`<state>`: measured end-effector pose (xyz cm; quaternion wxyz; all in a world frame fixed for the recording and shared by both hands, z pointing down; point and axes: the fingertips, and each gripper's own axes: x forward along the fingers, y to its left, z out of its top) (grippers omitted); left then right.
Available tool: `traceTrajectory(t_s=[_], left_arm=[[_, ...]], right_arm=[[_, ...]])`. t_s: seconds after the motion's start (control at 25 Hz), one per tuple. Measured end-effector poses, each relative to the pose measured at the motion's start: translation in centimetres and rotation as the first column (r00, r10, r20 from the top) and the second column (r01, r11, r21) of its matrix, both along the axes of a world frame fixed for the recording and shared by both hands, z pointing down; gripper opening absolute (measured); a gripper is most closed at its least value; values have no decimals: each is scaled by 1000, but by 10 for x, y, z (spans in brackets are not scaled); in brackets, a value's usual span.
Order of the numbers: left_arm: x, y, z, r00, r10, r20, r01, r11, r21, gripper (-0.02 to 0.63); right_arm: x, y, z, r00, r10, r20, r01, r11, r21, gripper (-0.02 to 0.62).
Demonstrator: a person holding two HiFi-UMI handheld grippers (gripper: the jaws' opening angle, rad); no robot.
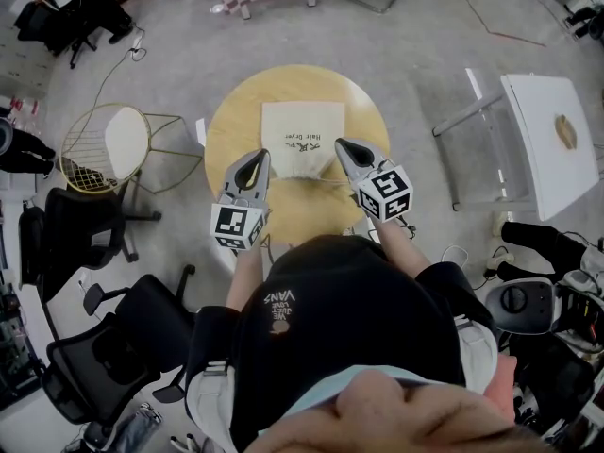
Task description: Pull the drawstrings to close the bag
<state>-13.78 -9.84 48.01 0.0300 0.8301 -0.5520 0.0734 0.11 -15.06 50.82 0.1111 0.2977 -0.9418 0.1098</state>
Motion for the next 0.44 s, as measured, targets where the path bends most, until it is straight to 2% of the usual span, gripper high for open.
traceTrajectory(t_s=[0.44], left_arm=[[-3, 2, 4, 1000, 1, -3, -1, 1000, -9, 11]], right_arm=[[-1, 1, 4, 1000, 10, -5, -10, 1000, -8, -3]])
